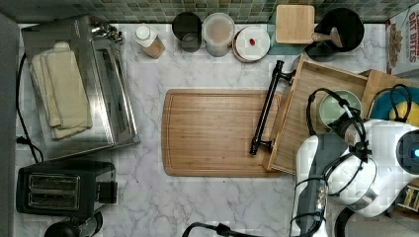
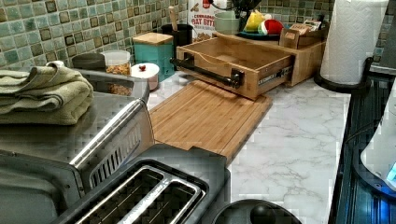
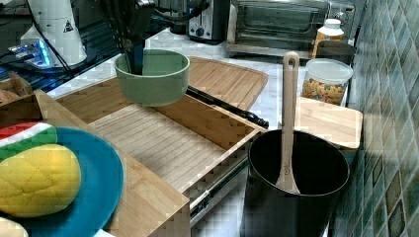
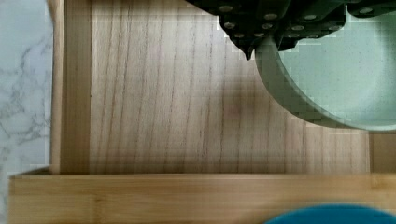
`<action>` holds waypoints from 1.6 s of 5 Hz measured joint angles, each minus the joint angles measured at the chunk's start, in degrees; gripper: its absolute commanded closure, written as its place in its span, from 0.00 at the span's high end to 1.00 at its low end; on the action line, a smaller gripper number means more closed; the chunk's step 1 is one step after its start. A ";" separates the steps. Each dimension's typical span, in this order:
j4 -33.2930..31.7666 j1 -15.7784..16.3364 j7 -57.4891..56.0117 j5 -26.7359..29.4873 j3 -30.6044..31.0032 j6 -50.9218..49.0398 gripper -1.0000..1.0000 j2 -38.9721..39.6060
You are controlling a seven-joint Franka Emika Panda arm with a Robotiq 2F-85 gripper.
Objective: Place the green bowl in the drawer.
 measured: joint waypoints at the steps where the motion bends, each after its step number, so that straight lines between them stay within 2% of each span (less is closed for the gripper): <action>1: 0.00 0.00 -5.20 0.60 -0.06 0.00 0.00 2.34; 2: 0.00 -0.04 -5.53 3.76 -0.06 0.00 0.00 5.08; 4: -1.34 -0.07 -5.11 3.52 -1.21 3.19 0.00 9.71; 6: -4.59 -0.39 -5.05 3.55 -1.52 4.48 0.00 10.35; 7: -4.92 -0.41 -5.05 3.65 -1.44 4.48 0.04 10.94; 8: -4.92 -0.41 -4.98 3.75 -1.44 5.62 1.00 11.28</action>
